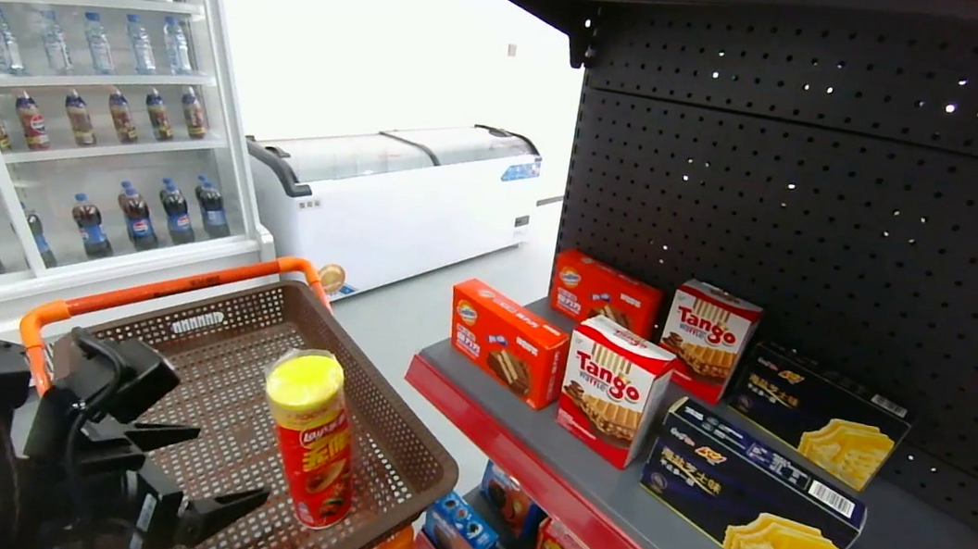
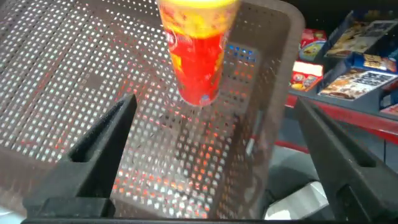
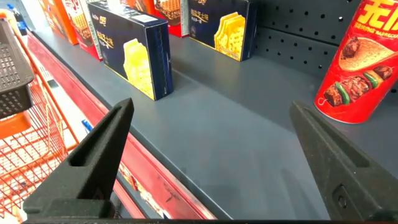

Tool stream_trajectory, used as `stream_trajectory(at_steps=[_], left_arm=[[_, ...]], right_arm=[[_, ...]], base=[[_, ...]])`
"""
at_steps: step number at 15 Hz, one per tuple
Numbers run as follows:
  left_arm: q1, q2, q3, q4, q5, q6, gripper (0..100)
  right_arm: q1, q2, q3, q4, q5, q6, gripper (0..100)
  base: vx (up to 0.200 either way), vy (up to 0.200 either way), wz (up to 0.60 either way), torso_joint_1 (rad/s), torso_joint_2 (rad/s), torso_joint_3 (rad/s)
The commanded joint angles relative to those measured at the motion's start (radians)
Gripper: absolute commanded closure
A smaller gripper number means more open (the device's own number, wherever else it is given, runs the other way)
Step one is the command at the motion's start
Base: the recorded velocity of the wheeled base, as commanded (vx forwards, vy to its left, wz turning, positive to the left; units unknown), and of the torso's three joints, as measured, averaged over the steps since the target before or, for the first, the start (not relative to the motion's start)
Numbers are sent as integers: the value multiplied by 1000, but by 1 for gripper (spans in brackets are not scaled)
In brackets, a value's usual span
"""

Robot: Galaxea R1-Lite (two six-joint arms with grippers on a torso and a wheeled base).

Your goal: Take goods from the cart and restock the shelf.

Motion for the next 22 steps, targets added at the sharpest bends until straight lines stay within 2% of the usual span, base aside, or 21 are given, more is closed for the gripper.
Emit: stream_trajectory(at_steps=[1,6,11,13,16,19,22], left_arm=[[-35,183,-50,-71,0,-6,0],[-78,327,-142,-99,3,2,0],[-76,455,-58,-387,14,0,0],[-78,488,-36,-452,14,-1,0],[-85,534,-47,-501,16,-1,0],[-124,602,-81,-571,16,-9,0],[-125,626,-135,-568,17,-11,0]], right_arm=[[0,2,0,0,0,0,0],[0,2,0,0,0,0,0],[0,2,0,0,0,0,0],[0,2,0,0,0,0,0],[0,2,0,0,0,0,0],[0,2,0,0,0,0,0],[0,2,0,0,0,0,0]], base=[[0,0,0,0,0,0],[0,0,0,0,0,0],[0,0,0,0,0,0],[0,0,0,0,0,0],[0,0,0,0,0,0],[0,0,0,0,0,0],[0,0,0,0,0,0]])
